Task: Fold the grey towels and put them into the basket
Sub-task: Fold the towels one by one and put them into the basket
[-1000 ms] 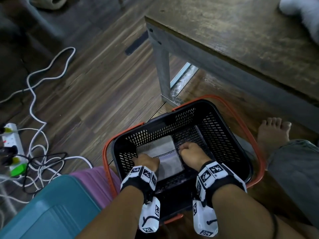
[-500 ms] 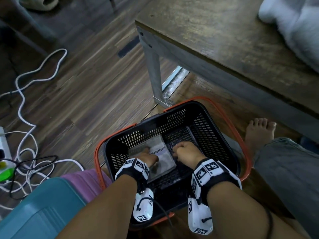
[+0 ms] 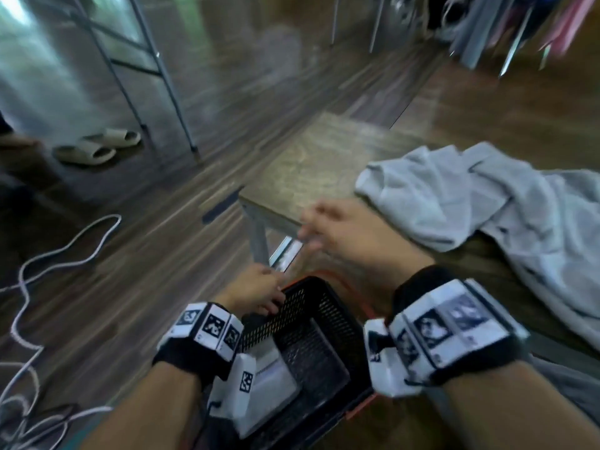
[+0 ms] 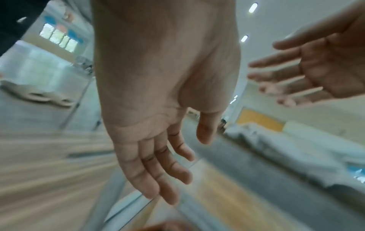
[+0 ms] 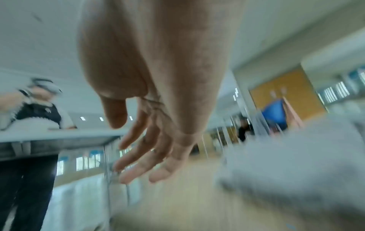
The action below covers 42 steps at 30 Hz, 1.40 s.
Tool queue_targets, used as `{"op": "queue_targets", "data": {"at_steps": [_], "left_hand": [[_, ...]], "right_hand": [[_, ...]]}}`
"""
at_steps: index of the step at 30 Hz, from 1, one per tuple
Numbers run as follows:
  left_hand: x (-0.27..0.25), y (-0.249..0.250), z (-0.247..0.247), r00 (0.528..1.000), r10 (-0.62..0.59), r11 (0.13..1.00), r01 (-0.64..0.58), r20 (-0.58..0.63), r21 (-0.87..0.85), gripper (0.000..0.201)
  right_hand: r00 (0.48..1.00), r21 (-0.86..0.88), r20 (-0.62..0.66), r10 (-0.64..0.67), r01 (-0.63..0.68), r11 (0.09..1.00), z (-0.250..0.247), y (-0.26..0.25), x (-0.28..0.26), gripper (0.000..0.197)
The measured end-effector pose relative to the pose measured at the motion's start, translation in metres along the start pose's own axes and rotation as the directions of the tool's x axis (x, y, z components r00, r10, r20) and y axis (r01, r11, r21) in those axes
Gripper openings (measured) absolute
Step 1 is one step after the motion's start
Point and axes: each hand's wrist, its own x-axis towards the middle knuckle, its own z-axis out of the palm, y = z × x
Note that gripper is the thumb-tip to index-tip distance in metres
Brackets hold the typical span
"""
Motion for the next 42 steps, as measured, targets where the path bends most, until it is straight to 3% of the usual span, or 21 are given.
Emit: {"op": "queue_targets", "data": {"at_steps": [3,6,10,14,16,19,21,23,24,26,29,30,31,32,34,35,36,39,40,41,42], "left_hand": [[-0.039,0.098,0.009,0.962,0.272,0.962,-0.271,-0.035,0.036,0.026],[-0.073,0.199,0.049,0.893,0.446,0.891,-0.449,0.064,0.063,0.024],[-0.112,0.301,0.138,0.796,0.528,0.790,-0.588,0.294,0.174,0.021],[-0.119,0.337,0.241,0.737,0.488,0.682,-0.656,0.468,0.324,0.023],[-0.110,0.332,0.292,0.700,0.459,0.569,-0.705,0.547,0.424,0.022],[-0.089,0.307,0.358,0.599,0.436,0.317,-0.801,0.672,0.509,0.026],[-0.073,0.286,0.388,0.631,0.410,0.160,-0.760,0.658,0.630,0.017],[-0.056,0.267,0.406,0.663,0.421,0.029,-0.692,0.619,0.722,0.032],[-0.048,0.263,0.410,0.679,0.420,0.026,-0.671,0.601,0.741,0.037],[-0.041,0.262,0.414,0.706,0.429,0.052,-0.643,0.564,0.764,0.028],[-0.043,0.273,0.405,0.699,0.505,0.115,-0.636,0.506,0.763,0.013],[-0.045,0.278,0.401,0.656,0.565,0.172,-0.687,0.501,0.706,0.013],[-0.049,0.282,0.398,0.574,0.656,0.241,-0.774,0.490,0.585,0.016],[-0.056,0.285,0.396,0.461,0.754,0.279,-0.870,0.467,0.407,0.017],[-0.079,0.291,0.393,0.225,0.884,0.230,-0.972,0.411,0.037,0.010],[-0.090,0.293,0.393,0.134,0.908,0.184,-0.979,0.398,-0.089,0.008],[-0.098,0.294,0.394,0.076,0.916,0.151,-0.975,0.393,-0.164,0.006],[-0.096,0.294,0.394,-0.005,0.955,0.029,-0.993,0.296,-0.111,0.022],[-0.089,0.292,0.393,0.013,0.963,0.025,-0.999,0.270,-0.041,0.035],[-0.080,0.289,0.392,0.062,0.958,0.056,-0.998,0.280,0.029,0.050],[-0.071,0.287,0.391,0.147,0.936,0.113,-0.986,0.319,0.123,0.063]], "right_hand": [[0.924,-0.115,-0.268,-0.272,0.250,0.961,-0.098,-0.078,-0.048,0.018],[0.855,-0.209,-0.396,-0.337,0.273,0.939,-0.186,-0.104,-0.115,0.023],[0.813,-0.301,-0.537,-0.225,0.065,0.952,-0.263,-0.056,-0.191,0.017],[0.726,-0.398,-0.680,-0.101,-0.250,0.883,-0.300,0.030,-0.240,0.014],[0.731,-0.427,-0.682,0.029,-0.430,0.796,-0.305,0.075,-0.255,0.013],[0.706,-0.371,-0.670,0.230,-0.587,0.720,-0.311,0.132,-0.273,0.015],[0.687,-0.333,-0.654,0.316,-0.637,0.695,-0.312,0.162,-0.283,0.019],[0.680,-0.306,-0.652,0.336,-0.641,0.705,-0.311,0.185,-0.289,0.019],[0.675,-0.296,-0.657,0.337,-0.641,0.708,-0.310,0.191,-0.289,0.019],[0.666,-0.273,-0.667,0.333,-0.635,0.723,-0.313,0.197,-0.284,0.019],[0.658,-0.198,-0.690,0.303,-0.573,0.795,-0.316,0.190,-0.266,0.024],[0.663,-0.189,-0.694,0.281,-0.545,0.817,-0.316,0.188,-0.259,0.029],[0.676,-0.192,-0.690,0.260,-0.517,0.834,-0.315,0.186,-0.254,0.040],[0.693,-0.198,-0.682,0.233,-0.482,0.853,-0.315,0.183,-0.249,0.056],[0.704,-0.168,-0.698,0.133,-0.341,0.925,-0.313,0.173,-0.244,0.086],[0.678,-0.150,-0.733,0.049,-0.233,0.961,-0.314,0.168,-0.243,0.087],[0.629,-0.135,-0.777,-0.017,-0.141,0.981,-0.318,0.164,-0.243,0.073],[0.468,-0.028,-0.884,0.016,-0.089,0.996,-0.339,0.155,-0.246,0.026],[0.403,0.032,-0.914,0.048,-0.048,0.998,-0.344,0.153,-0.248,0.021],[0.325,0.087,-0.943,0.078,0.013,0.996,-0.349,0.152,-0.251,0.018],[0.242,0.120,-0.965,0.096,0.085,0.989,-0.353,0.150,-0.256,0.018]]}}
